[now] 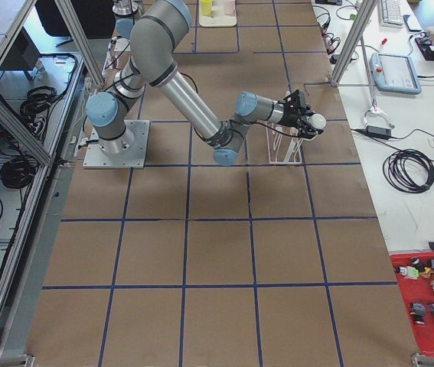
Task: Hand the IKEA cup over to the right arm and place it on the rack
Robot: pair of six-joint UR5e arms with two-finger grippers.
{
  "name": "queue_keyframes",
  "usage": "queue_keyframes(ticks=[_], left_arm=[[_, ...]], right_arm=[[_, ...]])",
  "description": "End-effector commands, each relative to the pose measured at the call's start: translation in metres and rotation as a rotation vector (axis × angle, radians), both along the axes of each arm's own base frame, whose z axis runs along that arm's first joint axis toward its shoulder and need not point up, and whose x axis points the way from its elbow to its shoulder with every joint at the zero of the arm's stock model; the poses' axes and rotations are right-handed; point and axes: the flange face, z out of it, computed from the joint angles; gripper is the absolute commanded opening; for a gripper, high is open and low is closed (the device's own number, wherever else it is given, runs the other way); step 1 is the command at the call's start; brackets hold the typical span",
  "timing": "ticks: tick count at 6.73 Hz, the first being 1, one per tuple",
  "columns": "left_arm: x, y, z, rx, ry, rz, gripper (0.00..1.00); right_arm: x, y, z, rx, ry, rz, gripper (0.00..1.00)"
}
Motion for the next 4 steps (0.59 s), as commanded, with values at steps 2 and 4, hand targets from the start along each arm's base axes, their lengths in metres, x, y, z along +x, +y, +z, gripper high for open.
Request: queue_keyframes(ticks=[2, 4], left_arm=[[0.0, 0.001, 0.0, -0.001, 0.0, 0.001, 0.99], [0.0, 0.001, 0.0, -0.001, 0.0, 0.001, 0.99]], right_arm=[[0.0, 0.001, 0.003, 0.013, 0.003, -0.013, 1.0], [0.004, 0.001, 0.019, -0.013, 0.005, -0.01, 1.0]])
